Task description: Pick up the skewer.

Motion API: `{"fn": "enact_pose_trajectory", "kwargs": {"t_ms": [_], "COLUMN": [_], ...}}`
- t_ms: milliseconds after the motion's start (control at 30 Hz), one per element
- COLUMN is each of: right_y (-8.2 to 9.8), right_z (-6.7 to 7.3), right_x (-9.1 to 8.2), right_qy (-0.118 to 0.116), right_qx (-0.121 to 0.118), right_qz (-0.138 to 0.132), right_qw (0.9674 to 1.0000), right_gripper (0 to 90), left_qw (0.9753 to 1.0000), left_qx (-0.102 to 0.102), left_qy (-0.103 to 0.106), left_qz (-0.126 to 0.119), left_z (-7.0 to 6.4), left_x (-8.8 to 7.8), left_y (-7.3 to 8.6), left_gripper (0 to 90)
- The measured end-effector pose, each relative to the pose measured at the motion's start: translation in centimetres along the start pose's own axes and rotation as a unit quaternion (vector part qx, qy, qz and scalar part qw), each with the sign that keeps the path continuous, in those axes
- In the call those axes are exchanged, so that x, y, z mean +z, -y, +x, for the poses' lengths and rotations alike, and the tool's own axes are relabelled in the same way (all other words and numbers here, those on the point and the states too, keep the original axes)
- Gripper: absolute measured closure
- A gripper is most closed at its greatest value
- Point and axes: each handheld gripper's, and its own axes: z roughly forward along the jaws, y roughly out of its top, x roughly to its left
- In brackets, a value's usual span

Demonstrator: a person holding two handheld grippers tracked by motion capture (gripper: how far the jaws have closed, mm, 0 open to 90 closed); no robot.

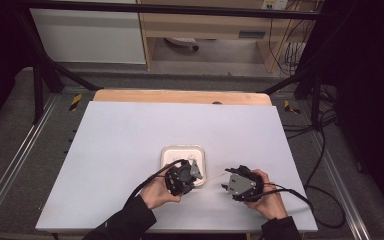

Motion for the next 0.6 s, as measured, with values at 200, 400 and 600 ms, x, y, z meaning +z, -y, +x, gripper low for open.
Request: {"fn": "enact_pose_trajectory", "kwargs": {"t_ms": [200, 400, 600], "right_y": [0.7, 1.4, 1.9], "right_z": [-0.4, -0.6, -0.7], "right_x": [-0.2, -0.1, 0.0], "right_qy": [0.001, -0.001, -0.014], "right_qx": [0.097, 0.169, 0.234], "right_qz": [-0.017, -0.010, 0.007], "right_qw": [0.9951, 0.9856, 0.9721], "right_gripper": [34.0, 24.7, 17.3], "left_qw": [0.9994, 0.9966, 0.9914], "left_qx": [-0.024, -0.051, -0.083], "left_qy": [-0.012, -0.024, -0.040], "left_qz": [-0.022, -0.060, -0.093], "left_z": [0.7, 1.2, 1.6], "left_x": [-1.1, -2.3, -3.5], "left_y": [1.9, 3.9, 6.0], "left_gripper": [88.5, 88.5, 88.5]}}
